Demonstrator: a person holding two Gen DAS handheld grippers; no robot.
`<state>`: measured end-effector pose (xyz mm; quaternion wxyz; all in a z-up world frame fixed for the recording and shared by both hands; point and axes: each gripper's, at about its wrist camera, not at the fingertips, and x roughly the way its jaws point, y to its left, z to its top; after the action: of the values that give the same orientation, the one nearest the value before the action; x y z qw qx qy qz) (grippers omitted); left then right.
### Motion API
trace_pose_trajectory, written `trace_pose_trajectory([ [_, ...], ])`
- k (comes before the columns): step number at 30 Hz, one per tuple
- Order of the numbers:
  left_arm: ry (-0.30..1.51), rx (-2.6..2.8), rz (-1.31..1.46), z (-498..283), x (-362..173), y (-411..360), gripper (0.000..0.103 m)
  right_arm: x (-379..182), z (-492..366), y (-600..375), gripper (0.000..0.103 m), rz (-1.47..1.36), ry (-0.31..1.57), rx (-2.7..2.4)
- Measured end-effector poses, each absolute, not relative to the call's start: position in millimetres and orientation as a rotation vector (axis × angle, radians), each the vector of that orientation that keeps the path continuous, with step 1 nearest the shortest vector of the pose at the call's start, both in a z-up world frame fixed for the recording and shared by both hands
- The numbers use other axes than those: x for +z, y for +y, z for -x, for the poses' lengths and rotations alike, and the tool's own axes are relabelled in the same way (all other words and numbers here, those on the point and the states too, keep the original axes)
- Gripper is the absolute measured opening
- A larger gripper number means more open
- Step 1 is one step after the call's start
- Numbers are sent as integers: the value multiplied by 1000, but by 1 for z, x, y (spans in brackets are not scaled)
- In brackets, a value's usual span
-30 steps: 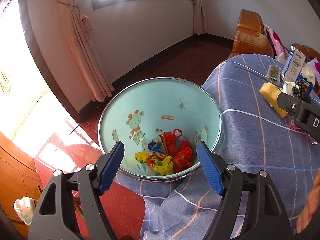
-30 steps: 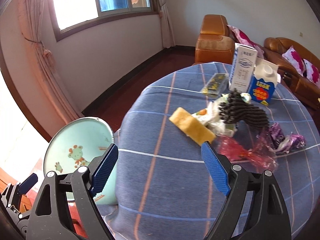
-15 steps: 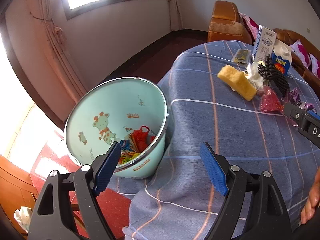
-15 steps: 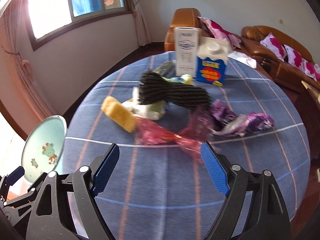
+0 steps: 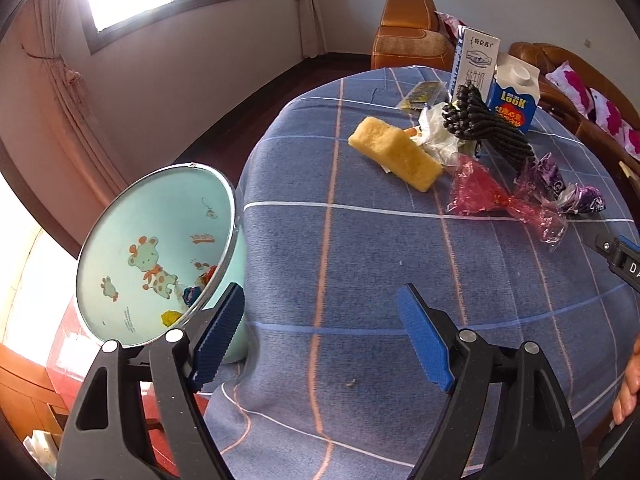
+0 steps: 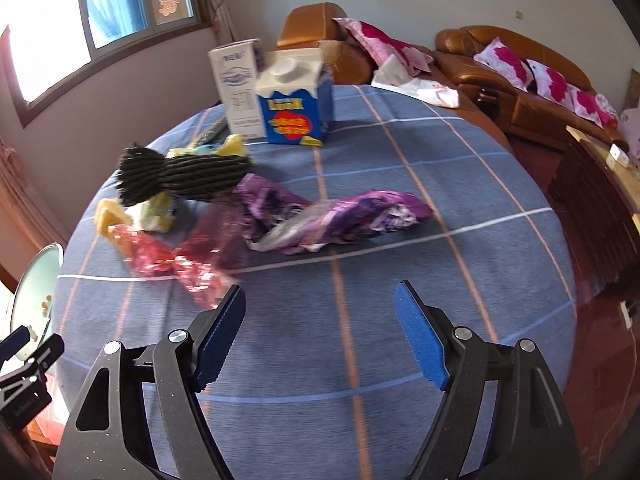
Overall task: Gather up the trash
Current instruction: 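Move both tools back to the pink bag and purple wrapper, then grasp the pink plastic bag with the left tool while the right tool grips the purple wrapper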
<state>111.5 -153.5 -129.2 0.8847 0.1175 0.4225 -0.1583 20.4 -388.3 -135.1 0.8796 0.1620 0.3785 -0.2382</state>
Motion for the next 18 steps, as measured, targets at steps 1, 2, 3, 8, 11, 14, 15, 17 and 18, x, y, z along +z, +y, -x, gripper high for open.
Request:
trace_pose_trajectory([
  [1,884,-345,-242,-112,-129,-159,74,-136,-18,-394,76,-342,791,-499],
  [2,887,-357,-240,-112,-129,-164,72,-135,-16,-399,76,-345,792,-499],
  [3,887,-366,-240,-112,-129,-169,72,-135,-14,-405,76,-347,793,-501],
  [8,872,-393,-255,-114,-125,-197,70,-125,-18,-428,76,-332,770,-490],
  [11,866,-416,-259,-114,-121,-213,70,-123,-35,-439,76,-275,786,-424],
  [14,860,-431,-273,-111,-118,-226,70,-125,-53,-444,76,-203,824,-335],
  [15,863,-438,-273,-111,-118,-231,70,-125,-58,-446,76,-183,835,-303],
  [17,882,-454,-262,-112,-117,-240,71,-129,-70,-450,76,-157,866,-254],
  [18,890,-462,-257,-112,-117,-244,71,-133,-76,-452,76,-146,889,-235],
])
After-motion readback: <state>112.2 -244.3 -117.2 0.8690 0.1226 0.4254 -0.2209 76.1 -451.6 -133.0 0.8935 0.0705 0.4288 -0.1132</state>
